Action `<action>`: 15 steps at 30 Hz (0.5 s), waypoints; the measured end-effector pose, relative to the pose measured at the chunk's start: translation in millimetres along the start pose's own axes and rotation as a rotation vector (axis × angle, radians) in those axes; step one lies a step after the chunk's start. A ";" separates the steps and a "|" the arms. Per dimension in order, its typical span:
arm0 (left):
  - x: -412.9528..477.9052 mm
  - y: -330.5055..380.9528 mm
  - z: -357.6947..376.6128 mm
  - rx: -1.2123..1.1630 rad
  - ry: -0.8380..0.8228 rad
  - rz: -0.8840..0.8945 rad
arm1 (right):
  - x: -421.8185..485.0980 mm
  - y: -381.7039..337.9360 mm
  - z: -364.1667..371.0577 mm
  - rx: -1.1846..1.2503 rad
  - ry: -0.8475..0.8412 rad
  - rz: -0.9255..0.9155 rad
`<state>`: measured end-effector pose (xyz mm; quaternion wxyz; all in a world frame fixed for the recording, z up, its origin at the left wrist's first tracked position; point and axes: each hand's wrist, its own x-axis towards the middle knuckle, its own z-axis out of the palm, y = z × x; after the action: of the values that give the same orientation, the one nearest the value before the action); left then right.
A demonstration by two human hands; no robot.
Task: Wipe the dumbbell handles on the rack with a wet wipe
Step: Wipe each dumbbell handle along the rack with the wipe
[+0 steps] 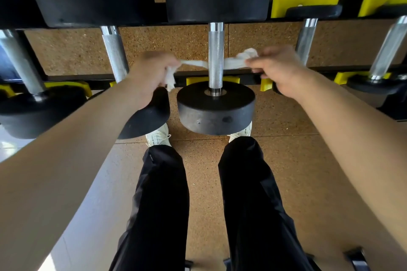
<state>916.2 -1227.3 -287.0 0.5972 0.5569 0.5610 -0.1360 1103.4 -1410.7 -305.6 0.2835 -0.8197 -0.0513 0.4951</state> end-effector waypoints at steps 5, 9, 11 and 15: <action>1.6 9.0 -14.6 -0.385 0.112 -0.017 | 4.5 -21.8 28.9 0.108 0.009 -0.025; 8.5 19.9 2.5 -0.455 0.078 -0.085 | 8.1 -32.5 0.8 0.868 0.168 0.192; 9.3 20.9 6.0 -0.688 0.025 -0.172 | 6.3 -32.3 0.6 1.022 0.141 0.265; 6.5 12.8 -3.8 -1.119 0.007 -0.175 | 1.3 -41.9 24.6 1.040 -0.041 0.323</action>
<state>926.5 -1216.8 -284.8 0.7861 0.1074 0.5936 0.1349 1091.7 -1365.1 -293.6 0.5707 -0.5590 0.3215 0.5084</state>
